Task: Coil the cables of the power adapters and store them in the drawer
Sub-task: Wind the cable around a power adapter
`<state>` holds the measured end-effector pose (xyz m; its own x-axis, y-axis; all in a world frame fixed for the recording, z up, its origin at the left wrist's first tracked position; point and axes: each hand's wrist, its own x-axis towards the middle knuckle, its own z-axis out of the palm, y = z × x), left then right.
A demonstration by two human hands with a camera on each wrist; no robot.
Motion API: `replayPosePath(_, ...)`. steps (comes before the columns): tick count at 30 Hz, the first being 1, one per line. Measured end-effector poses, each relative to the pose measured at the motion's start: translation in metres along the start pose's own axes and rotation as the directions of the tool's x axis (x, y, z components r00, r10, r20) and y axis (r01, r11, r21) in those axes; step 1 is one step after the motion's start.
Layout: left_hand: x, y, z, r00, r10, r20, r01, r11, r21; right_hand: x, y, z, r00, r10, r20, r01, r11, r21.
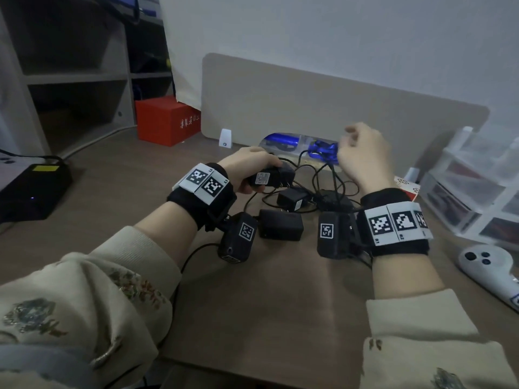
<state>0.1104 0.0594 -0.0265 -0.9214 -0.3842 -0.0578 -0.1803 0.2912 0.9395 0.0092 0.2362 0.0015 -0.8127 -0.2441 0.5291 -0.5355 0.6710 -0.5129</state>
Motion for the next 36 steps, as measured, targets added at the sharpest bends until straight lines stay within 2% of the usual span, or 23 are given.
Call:
replayPosePath(2, -0.001, 0.003, 0.006, 0.999, 0.021, 0.036, -0.022, 0.999, 0.035, -0.008, -0.014, -0.003, 0.973, -0.2, 0.114, 0.18, 0.969, 0.168)
replayPosePath(4, -0.003, 0.005, 0.01, 0.995, 0.056, 0.082, -0.059, 0.997, 0.039, -0.018, -0.025, -0.001, 0.883, -0.358, 0.303, 0.286, 0.923, 0.258)
replayPosePath(6, -0.004, 0.005, 0.011, 0.986, 0.095, 0.138, -0.096, 0.995, 0.0, -0.024, -0.026, 0.002, 0.803, -0.384, 0.455, 0.297, 0.921, 0.252)
replayPosePath(7, -0.005, 0.005, 0.009, 0.982, 0.106, 0.154, -0.106, 0.994, -0.009, -0.025, -0.024, 0.004, 0.788, -0.363, 0.496, 0.276, 0.93, 0.243)
replayPosePath(10, -0.004, 0.006, 0.003, 0.979, 0.09, 0.182, -0.089, 0.996, -0.012, -0.021, -0.014, 0.008, 0.821, -0.325, 0.469, 0.247, 0.943, 0.221)
replayPosePath(14, -0.001, 0.006, -0.002, 0.989, 0.067, 0.13, -0.068, 0.998, 0.002, -0.018, -0.008, 0.003, 0.894, -0.338, 0.295, 0.252, 0.922, 0.294)
replayPosePath(18, 0.001, 0.001, -0.009, 0.99, 0.066, 0.122, -0.075, 0.995, 0.07, -0.018, -0.005, -0.009, 0.883, -0.339, 0.326, 0.243, 0.923, 0.299)
replayPosePath(21, 0.001, 0.002, -0.011, 0.989, 0.072, 0.129, -0.087, 0.99, 0.113, -0.014, -0.001, -0.012, 0.869, -0.373, 0.326, 0.329, 0.926, 0.183)
replayPosePath(22, 0.001, 0.003, -0.013, 0.989, 0.07, 0.132, -0.088, 0.987, 0.131, -0.012, 0.001, -0.013, 0.879, -0.362, 0.31, 0.342, 0.932, 0.119)
replayPosePath(25, -0.003, 0.005, -0.017, 0.981, 0.031, 0.19, -0.081, 0.962, 0.261, -0.005, 0.011, -0.015, 0.939, -0.317, 0.131, 0.324, 0.945, -0.032)
replayPosePath(28, -0.01, 0.005, -0.013, 0.937, 0.014, 0.349, -0.139, 0.932, 0.336, -0.001, 0.017, -0.016, 0.956, -0.293, -0.023, 0.291, 0.955, -0.058)
replayPosePath(32, -0.017, 0.009, -0.007, 0.822, 0.166, 0.544, -0.26, 0.961, 0.1, 0.001, 0.02, -0.005, 0.944, -0.326, 0.055, 0.324, 0.945, 0.037)
replayPosePath(33, -0.018, 0.01, -0.008, 0.809, 0.21, 0.549, -0.258, 0.966, 0.011, 0.001, 0.02, -0.003, 0.942, -0.327, 0.081, 0.323, 0.945, 0.052)
replayPosePath(36, -0.02, 0.011, -0.01, 0.822, 0.333, 0.462, -0.26, 0.941, -0.216, -0.002, 0.02, -0.001, 0.948, -0.289, 0.133, 0.279, 0.956, 0.09)
